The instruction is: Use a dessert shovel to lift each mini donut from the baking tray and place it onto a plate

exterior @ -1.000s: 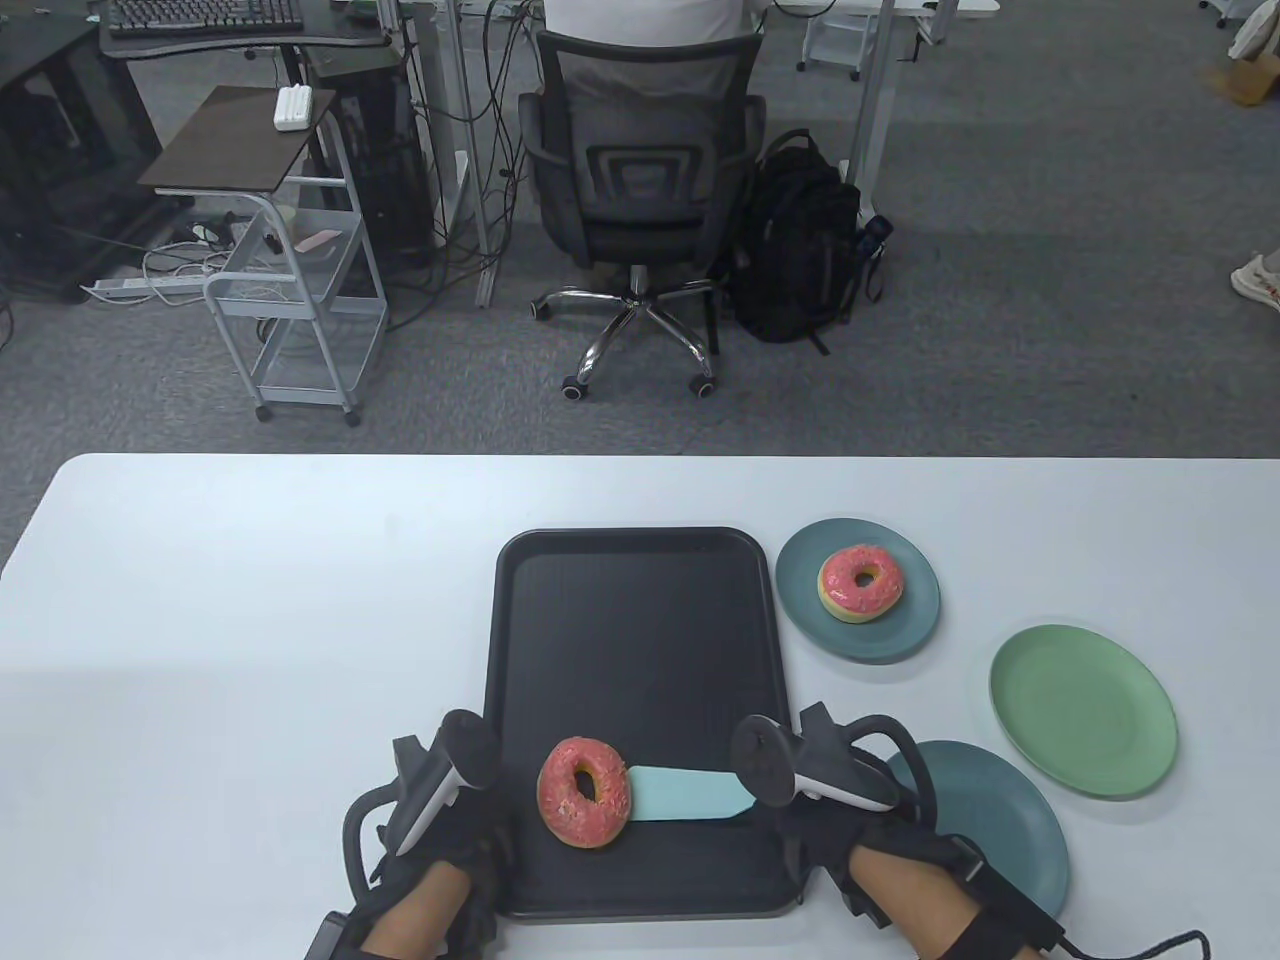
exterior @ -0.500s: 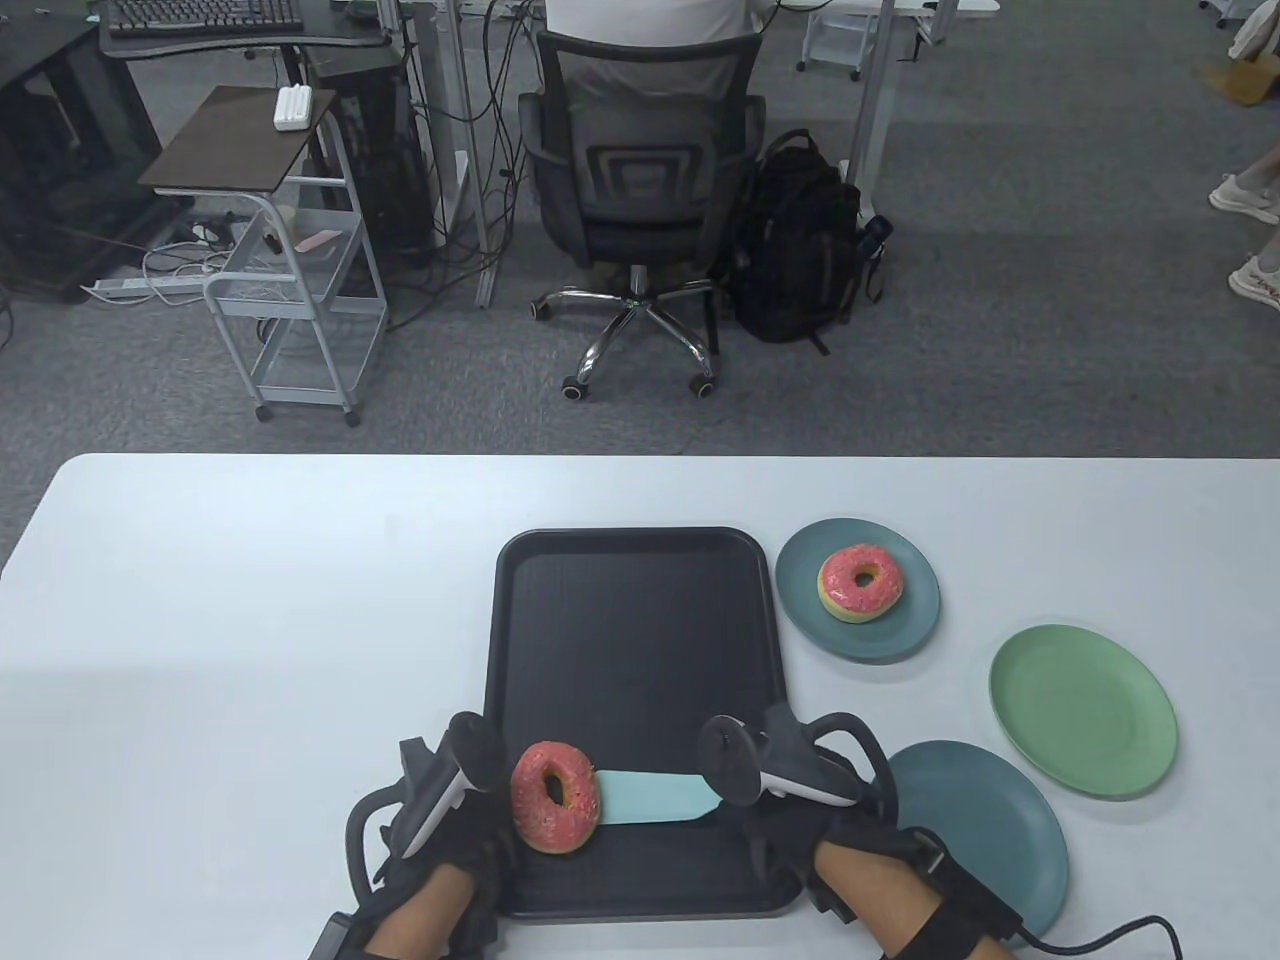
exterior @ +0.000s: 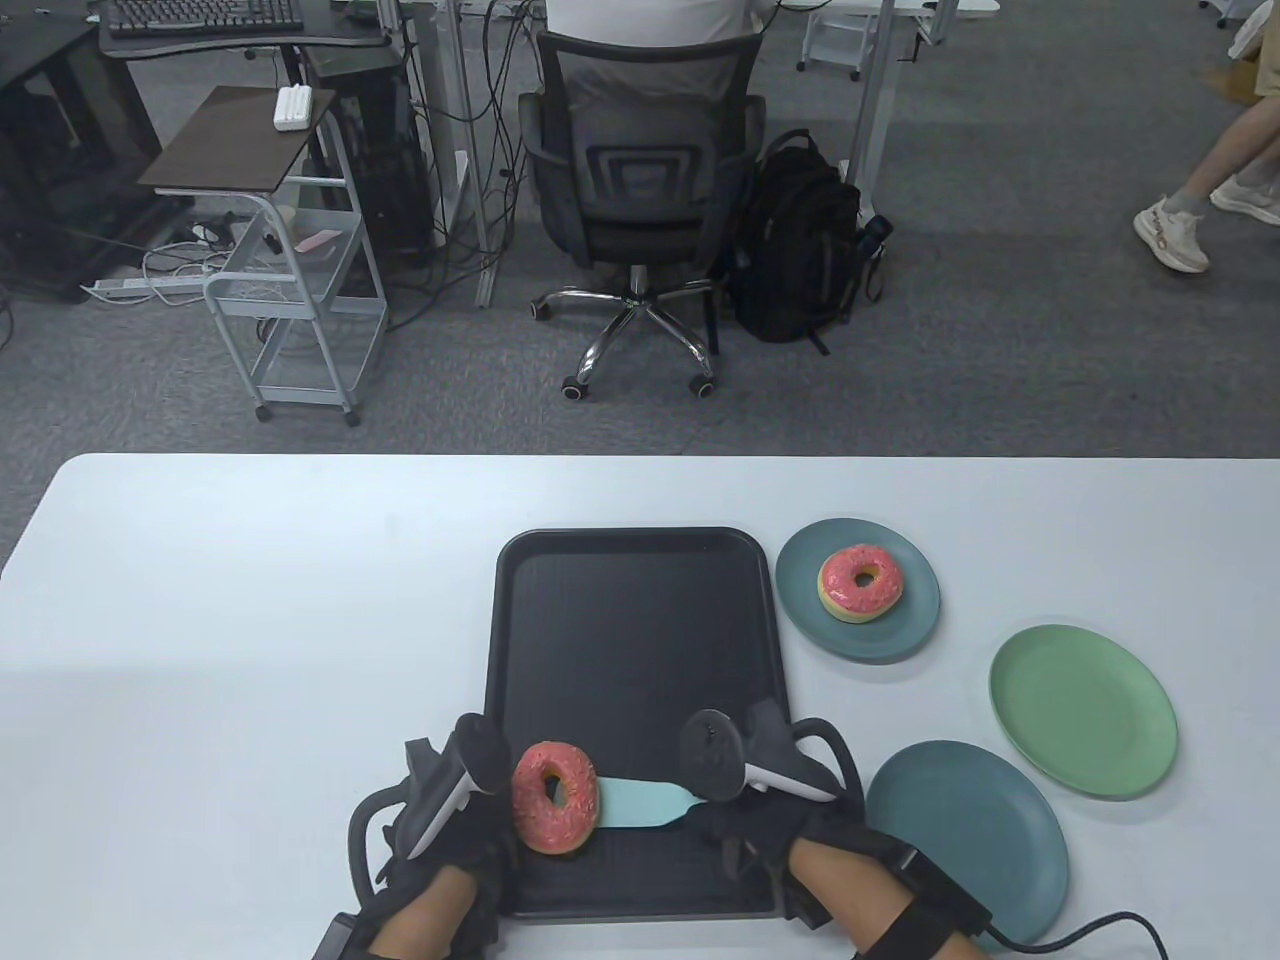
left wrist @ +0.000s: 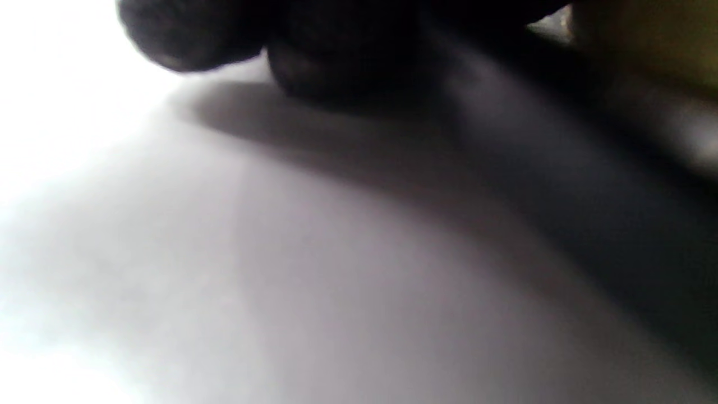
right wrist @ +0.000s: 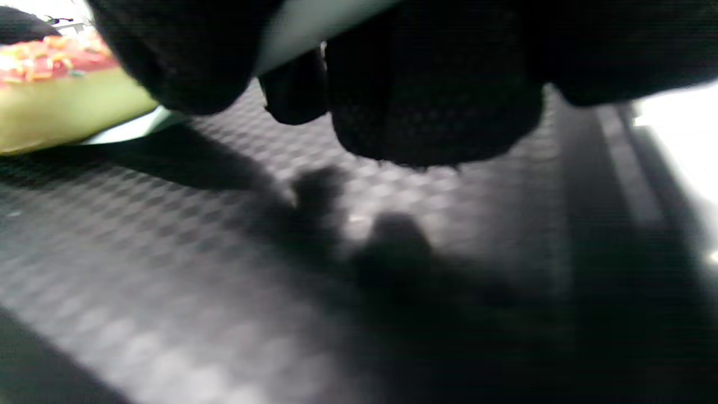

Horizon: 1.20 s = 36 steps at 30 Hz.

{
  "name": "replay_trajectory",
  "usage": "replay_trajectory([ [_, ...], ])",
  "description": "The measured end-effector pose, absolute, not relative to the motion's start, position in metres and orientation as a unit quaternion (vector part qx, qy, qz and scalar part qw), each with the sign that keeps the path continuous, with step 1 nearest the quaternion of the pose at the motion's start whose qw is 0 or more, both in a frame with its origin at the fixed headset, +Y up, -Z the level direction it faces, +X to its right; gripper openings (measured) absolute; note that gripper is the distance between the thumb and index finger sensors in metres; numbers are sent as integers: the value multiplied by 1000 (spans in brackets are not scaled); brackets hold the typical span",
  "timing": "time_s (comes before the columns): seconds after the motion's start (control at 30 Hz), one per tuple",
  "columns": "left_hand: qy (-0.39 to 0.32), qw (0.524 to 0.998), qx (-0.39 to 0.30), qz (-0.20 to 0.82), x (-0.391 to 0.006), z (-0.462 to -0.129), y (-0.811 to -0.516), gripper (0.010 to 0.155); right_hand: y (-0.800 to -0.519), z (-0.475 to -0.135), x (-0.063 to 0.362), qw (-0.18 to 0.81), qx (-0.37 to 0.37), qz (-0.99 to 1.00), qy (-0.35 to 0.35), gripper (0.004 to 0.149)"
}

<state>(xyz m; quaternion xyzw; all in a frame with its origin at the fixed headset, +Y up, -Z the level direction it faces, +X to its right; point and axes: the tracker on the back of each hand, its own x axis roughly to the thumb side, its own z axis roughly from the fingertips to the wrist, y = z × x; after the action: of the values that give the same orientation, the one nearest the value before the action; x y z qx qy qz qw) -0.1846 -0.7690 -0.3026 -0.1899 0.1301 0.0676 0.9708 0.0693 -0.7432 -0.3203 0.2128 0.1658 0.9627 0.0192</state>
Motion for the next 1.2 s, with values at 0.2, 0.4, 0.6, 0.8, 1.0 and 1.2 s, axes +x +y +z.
replay_trajectory([
  [0.2, 129, 969, -195, 81, -187, -303, -769, 57, -744, -320, 53, 13, 225, 964, 144, 58],
  [0.4, 132, 967, -199, 87, -188, -303, -769, 57, -744, -320, 56, 22, 231, 963, 137, 58],
  [0.6, 132, 967, -199, 90, -189, -304, -769, 57, -742, -321, 67, 39, 230, 963, 133, 57],
  [0.8, 131, 966, -201, 93, -190, -304, -770, 57, -723, -324, 88, 66, 212, 968, 116, 57],
  [1.0, 131, 966, -201, 93, -190, -304, -770, 58, -702, -326, 124, 61, 186, 977, 83, 57],
  [1.2, 130, 966, -200, 93, -190, -304, -770, 58, -690, -326, 178, 73, 143, 985, 66, 57],
])
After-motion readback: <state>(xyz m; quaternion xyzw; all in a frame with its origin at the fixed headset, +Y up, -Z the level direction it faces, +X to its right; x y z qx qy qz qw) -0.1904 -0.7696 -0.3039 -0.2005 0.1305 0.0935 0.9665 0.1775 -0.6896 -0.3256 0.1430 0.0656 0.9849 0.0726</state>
